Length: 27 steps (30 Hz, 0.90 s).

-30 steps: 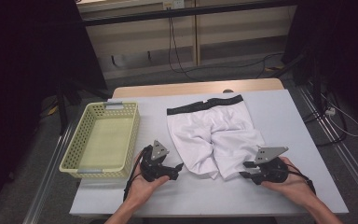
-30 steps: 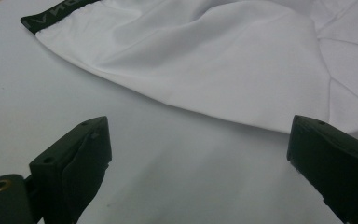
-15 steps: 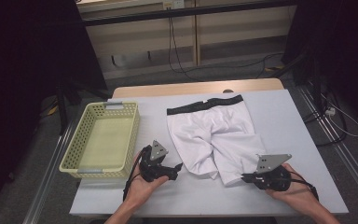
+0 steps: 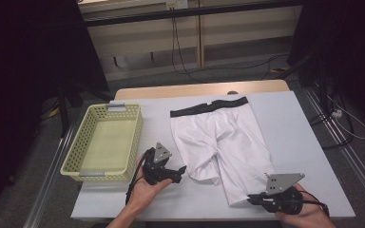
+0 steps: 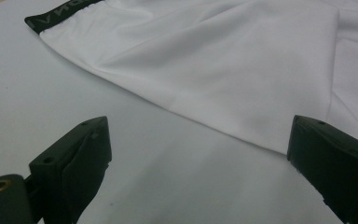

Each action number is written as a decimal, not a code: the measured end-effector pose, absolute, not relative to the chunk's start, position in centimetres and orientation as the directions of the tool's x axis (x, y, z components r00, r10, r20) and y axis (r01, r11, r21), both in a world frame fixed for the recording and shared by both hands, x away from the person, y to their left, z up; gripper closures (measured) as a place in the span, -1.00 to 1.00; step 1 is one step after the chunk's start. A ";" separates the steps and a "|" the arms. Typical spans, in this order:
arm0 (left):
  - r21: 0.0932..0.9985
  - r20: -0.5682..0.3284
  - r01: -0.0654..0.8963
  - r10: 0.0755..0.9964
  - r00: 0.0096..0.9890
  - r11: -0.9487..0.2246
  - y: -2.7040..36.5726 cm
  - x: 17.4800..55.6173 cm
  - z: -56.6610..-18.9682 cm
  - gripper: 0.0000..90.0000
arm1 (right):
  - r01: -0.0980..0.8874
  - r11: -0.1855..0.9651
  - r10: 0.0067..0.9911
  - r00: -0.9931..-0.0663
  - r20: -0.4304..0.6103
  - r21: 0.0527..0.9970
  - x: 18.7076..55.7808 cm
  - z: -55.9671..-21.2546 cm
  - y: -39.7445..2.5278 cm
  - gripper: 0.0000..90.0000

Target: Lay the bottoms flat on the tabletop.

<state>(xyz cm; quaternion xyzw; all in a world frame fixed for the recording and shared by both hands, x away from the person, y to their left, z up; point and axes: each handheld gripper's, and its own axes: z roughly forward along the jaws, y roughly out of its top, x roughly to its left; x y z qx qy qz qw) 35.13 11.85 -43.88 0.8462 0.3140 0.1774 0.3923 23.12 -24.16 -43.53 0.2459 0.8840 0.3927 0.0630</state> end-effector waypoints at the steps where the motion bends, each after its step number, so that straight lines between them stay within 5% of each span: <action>1: 0.776 0.054 0.392 0.670 0.740 -0.495 11.9 35.1 -43.9 -0.85 | 0.395 0.564 0.484 -0.870 0.097 0.725 23.1 -43.6 -24.1 0.96; 13: 0.772 0.053 0.394 0.667 0.743 -0.500 11.7 35.1 -43.9 -0.85 | 0.412 0.507 0.524 -0.845 0.108 0.758 24.1 -43.1 -23.0 0.24; 27: 0.761 0.045 0.393 0.648 0.761 -0.515 11.2 34.8 -44.1 -0.86 | 0.369 0.470 0.499 -0.860 0.103 0.802 27.3 -40.7 -19.7 0.20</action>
